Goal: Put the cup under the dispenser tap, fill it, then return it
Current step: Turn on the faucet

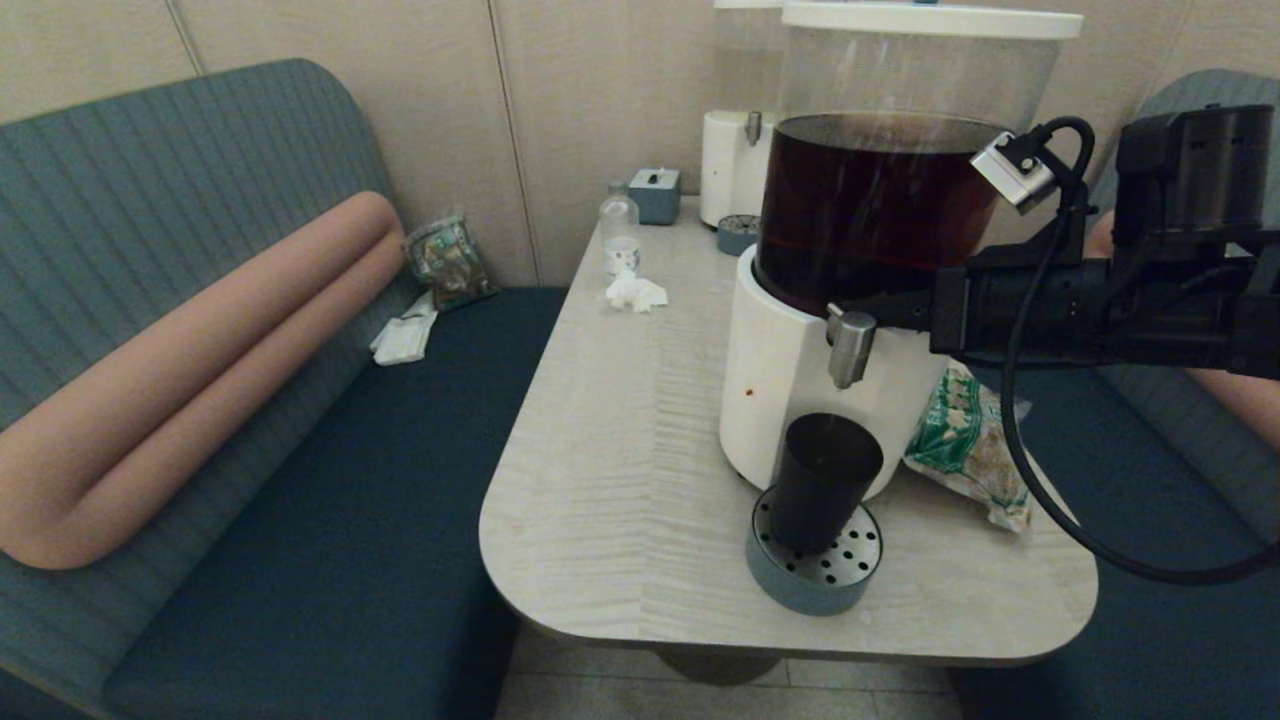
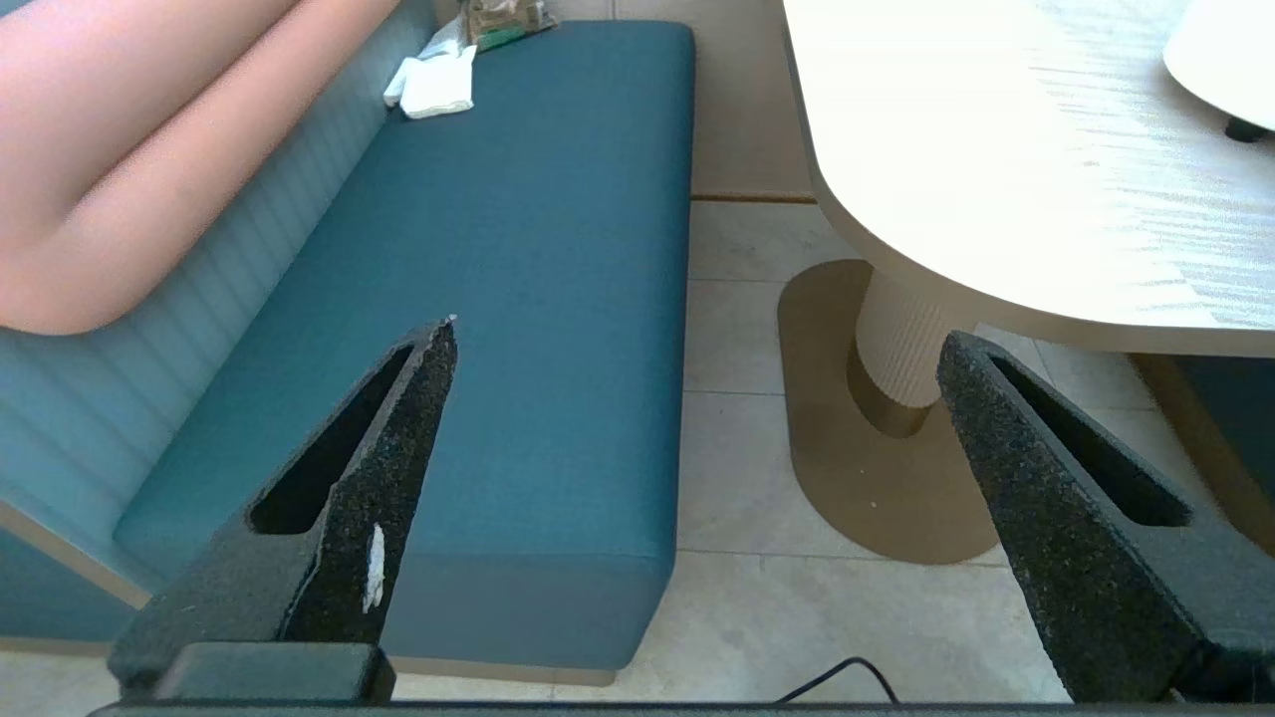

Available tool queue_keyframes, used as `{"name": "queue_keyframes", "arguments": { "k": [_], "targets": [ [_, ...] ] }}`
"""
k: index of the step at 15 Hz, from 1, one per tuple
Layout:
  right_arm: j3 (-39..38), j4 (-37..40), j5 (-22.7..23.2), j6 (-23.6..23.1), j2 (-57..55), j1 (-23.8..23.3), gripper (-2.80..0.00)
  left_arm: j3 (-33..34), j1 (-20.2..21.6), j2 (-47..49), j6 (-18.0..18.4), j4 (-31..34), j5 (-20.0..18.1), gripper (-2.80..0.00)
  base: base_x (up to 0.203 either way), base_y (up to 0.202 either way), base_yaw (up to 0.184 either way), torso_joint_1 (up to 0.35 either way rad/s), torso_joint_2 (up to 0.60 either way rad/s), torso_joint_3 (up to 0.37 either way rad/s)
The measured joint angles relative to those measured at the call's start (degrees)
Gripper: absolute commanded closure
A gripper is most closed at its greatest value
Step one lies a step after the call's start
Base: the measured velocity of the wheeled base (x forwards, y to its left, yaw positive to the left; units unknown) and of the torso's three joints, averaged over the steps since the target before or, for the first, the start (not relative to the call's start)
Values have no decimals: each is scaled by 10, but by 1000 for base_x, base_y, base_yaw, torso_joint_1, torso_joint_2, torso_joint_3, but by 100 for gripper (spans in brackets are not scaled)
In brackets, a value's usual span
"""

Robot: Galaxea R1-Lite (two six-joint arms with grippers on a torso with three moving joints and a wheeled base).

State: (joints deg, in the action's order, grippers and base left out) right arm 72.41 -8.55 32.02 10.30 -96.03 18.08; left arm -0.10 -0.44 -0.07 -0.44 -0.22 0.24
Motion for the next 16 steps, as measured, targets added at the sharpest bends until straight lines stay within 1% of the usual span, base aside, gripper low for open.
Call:
{"name": "queue_keyframes", "arguments": {
  "k": [7, 16],
  "targets": [
    [7, -10, 4, 0, -12, 9, 0, 0, 0, 0, 0, 0, 0, -280, 0, 0, 0, 0, 0, 0],
    [4, -14, 5, -1, -14, 8, 0, 0, 0, 0, 0, 0, 0, -280, 0, 0, 0, 0, 0, 0]
  ]
}}
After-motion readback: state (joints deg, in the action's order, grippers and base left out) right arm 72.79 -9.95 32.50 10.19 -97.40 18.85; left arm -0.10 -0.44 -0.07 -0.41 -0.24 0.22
